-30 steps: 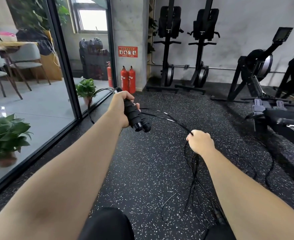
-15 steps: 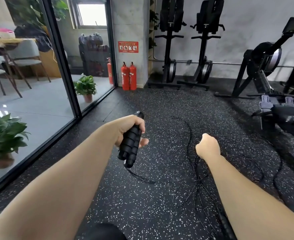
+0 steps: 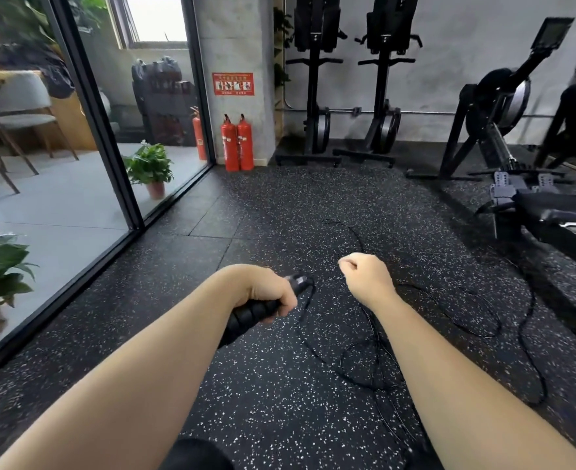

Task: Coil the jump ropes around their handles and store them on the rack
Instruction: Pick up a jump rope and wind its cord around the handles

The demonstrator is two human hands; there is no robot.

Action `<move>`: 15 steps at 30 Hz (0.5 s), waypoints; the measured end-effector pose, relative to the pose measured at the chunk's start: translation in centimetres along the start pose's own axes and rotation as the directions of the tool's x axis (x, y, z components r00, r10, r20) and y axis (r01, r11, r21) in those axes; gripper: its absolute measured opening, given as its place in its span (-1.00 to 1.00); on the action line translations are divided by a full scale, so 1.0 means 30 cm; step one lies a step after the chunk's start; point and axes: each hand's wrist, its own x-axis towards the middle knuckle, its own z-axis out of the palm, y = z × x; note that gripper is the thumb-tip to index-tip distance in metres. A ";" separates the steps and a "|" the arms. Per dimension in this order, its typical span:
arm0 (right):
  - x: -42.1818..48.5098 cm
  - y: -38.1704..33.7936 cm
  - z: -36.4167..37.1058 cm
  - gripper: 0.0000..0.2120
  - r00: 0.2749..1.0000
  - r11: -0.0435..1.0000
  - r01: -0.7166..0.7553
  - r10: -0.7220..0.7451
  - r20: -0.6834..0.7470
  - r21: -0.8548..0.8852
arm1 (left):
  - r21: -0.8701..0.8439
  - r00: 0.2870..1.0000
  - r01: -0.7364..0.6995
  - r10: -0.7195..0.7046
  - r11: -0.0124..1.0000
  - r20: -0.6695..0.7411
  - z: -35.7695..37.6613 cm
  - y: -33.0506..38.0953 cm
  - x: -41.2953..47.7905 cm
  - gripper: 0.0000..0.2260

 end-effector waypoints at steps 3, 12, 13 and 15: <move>-0.031 -0.063 0.008 -0.66 0.978 0.985 0.066 -0.095 0.184 0.161 | 0.160 0.997 -0.047 0.056 0.986 -0.049 0.032 -0.001 0.013 -0.91; -0.088 -0.004 0.045 -0.53 0.899 0.993 0.001 -0.054 0.435 0.121 | 0.589 0.882 -0.095 0.342 0.803 -0.324 0.130 -0.087 0.083 -0.66; -0.087 0.010 0.043 -0.54 0.909 0.991 0.000 -0.055 0.412 0.131 | 0.578 0.872 -0.091 0.345 0.811 -0.347 0.131 -0.097 0.086 -0.65; -0.085 0.030 0.040 -0.55 0.928 0.988 0.003 -0.061 0.367 0.156 | 0.542 0.870 -0.095 0.334 0.835 -0.362 0.135 -0.114 0.095 -0.65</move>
